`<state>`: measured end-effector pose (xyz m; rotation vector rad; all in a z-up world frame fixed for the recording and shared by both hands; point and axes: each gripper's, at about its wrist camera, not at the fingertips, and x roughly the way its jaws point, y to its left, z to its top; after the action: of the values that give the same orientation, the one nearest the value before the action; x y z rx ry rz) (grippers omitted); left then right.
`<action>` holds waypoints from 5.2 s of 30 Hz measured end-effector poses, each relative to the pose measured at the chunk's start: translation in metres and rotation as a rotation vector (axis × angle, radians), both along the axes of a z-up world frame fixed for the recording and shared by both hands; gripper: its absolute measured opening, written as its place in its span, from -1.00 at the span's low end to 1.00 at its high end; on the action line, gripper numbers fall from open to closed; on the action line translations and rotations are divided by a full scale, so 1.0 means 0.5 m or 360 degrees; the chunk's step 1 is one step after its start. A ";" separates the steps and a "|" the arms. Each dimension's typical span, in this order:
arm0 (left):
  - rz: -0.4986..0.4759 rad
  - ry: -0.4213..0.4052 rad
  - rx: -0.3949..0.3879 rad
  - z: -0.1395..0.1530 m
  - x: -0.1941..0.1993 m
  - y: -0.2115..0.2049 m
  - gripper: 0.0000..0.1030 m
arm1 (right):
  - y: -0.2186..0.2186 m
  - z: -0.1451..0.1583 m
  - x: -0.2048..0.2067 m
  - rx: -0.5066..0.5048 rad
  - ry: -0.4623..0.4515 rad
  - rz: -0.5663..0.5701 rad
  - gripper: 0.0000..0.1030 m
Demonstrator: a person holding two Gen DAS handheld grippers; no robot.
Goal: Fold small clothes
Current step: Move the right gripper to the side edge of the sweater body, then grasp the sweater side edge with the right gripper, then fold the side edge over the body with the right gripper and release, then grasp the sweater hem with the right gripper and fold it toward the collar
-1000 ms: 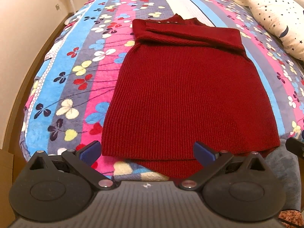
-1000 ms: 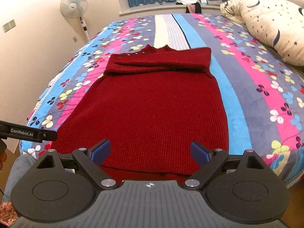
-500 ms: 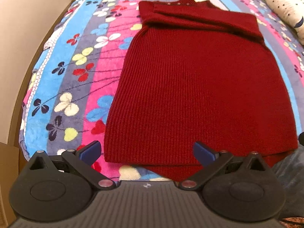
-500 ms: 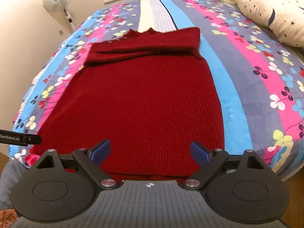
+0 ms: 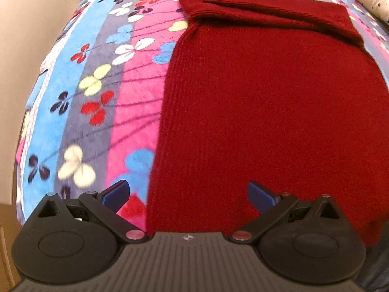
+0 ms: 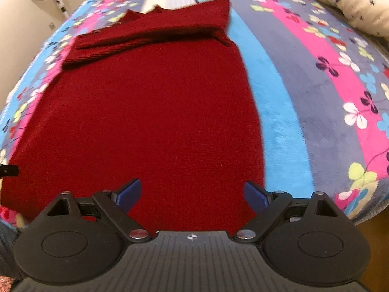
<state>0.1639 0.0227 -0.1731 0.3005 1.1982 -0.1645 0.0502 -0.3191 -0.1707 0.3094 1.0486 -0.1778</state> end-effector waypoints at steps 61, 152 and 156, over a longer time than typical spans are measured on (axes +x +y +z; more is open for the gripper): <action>-0.0006 -0.0035 -0.0527 0.201 0.087 0.047 -0.67 | -0.155 0.161 0.013 0.0516 -0.0256 -0.0275 -0.67; 0.0222 -0.0355 0.0062 0.012 0.439 -0.005 1.00 | -0.312 -0.036 0.390 -0.0031 -0.0312 -0.0572 0.22; 0.0313 -0.0205 0.0157 0.034 0.337 0.005 1.00 | -0.267 0.042 0.282 -0.0040 -0.0396 -0.0510 0.48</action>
<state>0.3323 0.0253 -0.1558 0.2733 1.1028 0.0843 0.1912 -0.4526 -0.1499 0.4640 0.7455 -0.4289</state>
